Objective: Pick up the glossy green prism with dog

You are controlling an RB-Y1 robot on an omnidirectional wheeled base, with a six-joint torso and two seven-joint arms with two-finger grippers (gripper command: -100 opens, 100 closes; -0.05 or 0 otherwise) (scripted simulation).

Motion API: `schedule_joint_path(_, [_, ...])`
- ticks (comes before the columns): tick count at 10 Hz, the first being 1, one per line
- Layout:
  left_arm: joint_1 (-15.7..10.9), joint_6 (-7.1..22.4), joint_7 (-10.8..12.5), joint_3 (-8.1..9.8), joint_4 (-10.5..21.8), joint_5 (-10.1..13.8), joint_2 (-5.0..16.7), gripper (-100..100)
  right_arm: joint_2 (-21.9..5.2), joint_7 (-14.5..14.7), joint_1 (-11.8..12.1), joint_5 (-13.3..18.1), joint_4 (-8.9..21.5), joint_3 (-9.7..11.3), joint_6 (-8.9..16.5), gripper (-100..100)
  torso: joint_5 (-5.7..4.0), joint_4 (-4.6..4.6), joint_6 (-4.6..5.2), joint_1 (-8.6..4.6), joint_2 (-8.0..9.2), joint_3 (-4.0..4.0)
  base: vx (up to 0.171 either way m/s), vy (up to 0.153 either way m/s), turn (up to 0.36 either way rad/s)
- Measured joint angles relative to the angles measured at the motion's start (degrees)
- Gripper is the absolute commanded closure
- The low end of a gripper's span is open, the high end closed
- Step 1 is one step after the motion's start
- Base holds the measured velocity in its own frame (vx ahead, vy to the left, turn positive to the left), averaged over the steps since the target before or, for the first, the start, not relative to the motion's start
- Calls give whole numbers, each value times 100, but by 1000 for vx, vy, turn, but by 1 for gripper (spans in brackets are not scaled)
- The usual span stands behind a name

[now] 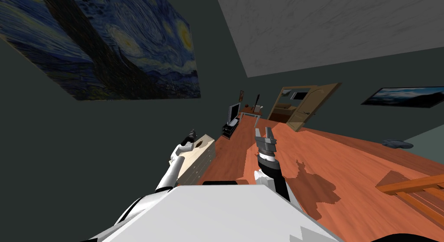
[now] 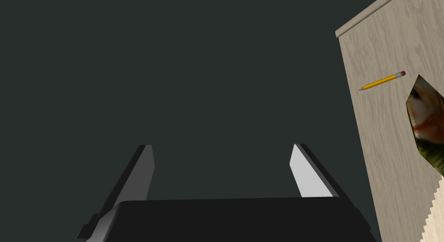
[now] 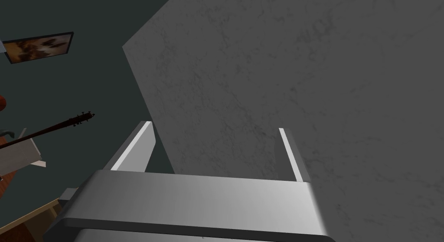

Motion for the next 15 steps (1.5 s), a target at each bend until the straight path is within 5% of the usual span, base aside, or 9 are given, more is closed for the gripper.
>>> schedule_joint_path(8, [-728,820,251,556,1470,238,184,-100,0,0,0,0,0,0,0,0,1,-1,0,4,-6,-3,25,2,-14])
schedule_joint_path(15, [-1023,1396,409,898,2326,424,331,-100,0,0,0,0,0,0,0,0,1,0,-1,4,0,-1,27,7,-17])
